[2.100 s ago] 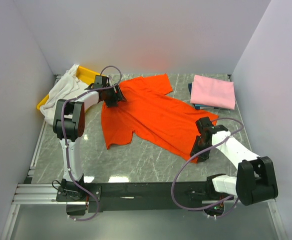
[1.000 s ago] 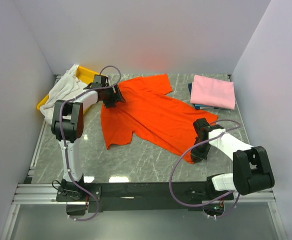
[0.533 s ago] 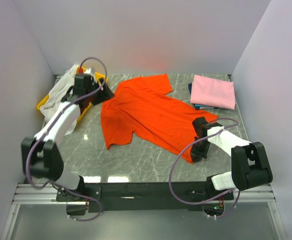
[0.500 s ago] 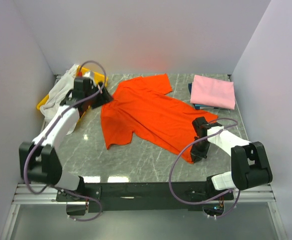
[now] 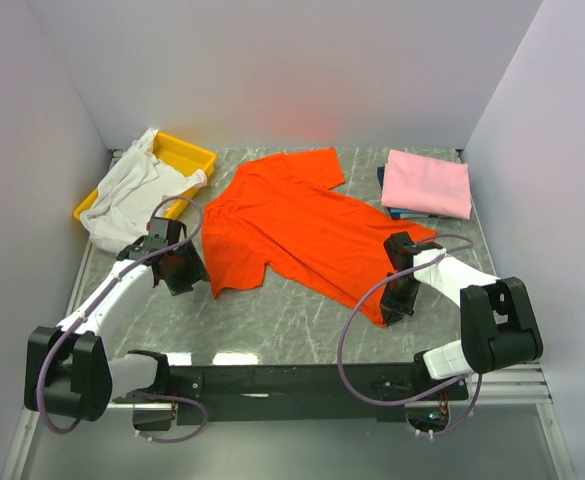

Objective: Fold and stack the t-shirts
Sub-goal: Flatten the tshirt out

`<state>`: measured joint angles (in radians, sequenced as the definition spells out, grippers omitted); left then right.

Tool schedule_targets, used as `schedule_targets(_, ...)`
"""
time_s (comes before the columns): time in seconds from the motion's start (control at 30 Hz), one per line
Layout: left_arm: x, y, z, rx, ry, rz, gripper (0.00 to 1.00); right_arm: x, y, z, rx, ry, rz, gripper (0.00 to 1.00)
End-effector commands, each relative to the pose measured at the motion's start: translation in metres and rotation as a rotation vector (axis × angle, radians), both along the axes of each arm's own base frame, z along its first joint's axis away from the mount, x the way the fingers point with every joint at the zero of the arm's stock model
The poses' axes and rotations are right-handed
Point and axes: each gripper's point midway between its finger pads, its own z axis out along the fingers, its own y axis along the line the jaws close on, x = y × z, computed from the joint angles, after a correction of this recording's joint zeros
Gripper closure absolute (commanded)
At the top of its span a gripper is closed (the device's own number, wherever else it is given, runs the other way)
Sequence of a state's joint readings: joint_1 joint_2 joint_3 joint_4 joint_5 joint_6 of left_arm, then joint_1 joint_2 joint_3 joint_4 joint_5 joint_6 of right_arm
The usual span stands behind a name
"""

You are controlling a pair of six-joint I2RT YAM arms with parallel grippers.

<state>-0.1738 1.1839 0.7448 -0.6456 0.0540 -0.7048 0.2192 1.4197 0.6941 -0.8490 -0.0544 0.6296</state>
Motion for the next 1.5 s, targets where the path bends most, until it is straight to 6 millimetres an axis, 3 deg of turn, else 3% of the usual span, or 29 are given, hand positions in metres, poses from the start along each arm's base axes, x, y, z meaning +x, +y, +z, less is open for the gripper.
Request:
schedule_targets(0.0,0.0,0.0,-0.01,-0.021,0.012,0.023,0.43,0.007,0.003,0.001,0.009,-0.013,0.021,0.91)
schedule_targets(0.63,-0.006,-0.019,-0.051,-0.087,0.121,-0.088,0.55,-0.005,0.002,-0.005,0.008,0.018,0.014,0.92)
schedule_targets(1.07,-0.017,-0.03,-0.063,-0.099,0.185,-0.14,0.59,-0.008,0.003,-0.007,0.016,0.017,0.006,0.92)
schedule_targets(1.33,-0.019,-0.029,-0.075,-0.092,0.218,-0.143,0.77,-0.008,0.003,-0.005,0.02,0.007,-0.001,0.92)
schedule_targets(1.43,-0.02,-0.029,-0.077,-0.087,0.225,-0.147,0.91,-0.008,0.004,-0.005,0.021,0.006,0.0,0.93)
schedule_targets(1.47,-0.019,-0.029,-0.076,-0.084,0.223,-0.146,0.99,-0.008,0.003,-0.005,0.021,0.006,0.003,0.93)
